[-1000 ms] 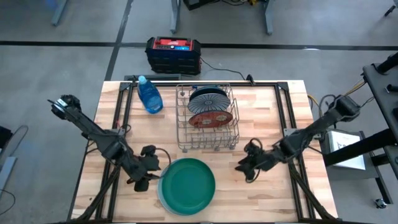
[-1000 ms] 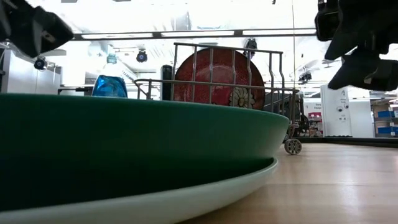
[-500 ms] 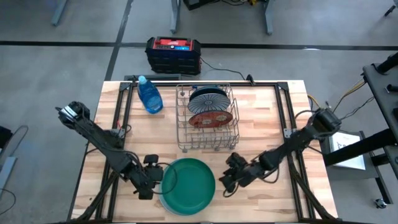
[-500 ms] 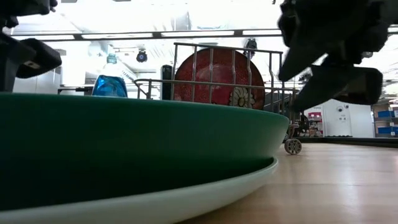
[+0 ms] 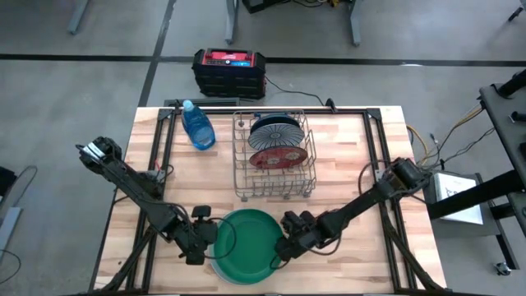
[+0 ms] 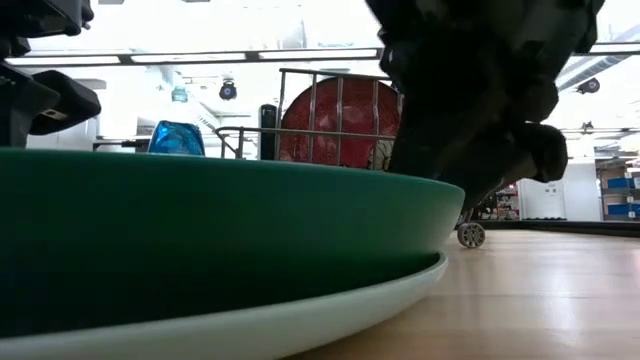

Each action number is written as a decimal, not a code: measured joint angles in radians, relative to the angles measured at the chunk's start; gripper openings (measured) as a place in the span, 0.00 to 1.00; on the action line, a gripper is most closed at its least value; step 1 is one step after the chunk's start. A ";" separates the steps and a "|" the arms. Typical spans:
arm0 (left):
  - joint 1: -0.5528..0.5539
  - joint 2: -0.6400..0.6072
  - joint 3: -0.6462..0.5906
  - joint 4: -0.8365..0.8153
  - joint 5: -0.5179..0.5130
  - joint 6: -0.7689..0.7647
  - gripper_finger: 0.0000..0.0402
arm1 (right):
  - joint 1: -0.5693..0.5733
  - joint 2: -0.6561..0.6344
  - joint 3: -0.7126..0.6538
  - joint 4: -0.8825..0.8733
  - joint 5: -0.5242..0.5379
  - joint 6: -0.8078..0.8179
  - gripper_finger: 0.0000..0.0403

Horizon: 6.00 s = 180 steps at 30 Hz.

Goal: Sort dishes
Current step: Put the green plate into the gray dishwasher rack

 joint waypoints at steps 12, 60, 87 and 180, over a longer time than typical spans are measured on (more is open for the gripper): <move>-0.002 -0.001 0.000 0.014 -0.008 0.001 0.29 | -0.023 0.060 0.069 -0.026 0.007 0.013 0.33; -0.349 -0.077 0.488 -0.311 -0.638 0.420 0.29 | 0.022 -0.594 0.120 0.103 0.762 -1.622 0.00; -0.349 -0.092 0.477 -0.396 -0.872 0.409 0.29 | -0.678 -0.633 0.121 0.382 -0.531 -3.225 0.00; -0.347 -0.076 0.475 -0.457 -1.095 0.301 0.29 | -0.722 -0.275 0.125 0.591 -0.530 -3.077 0.23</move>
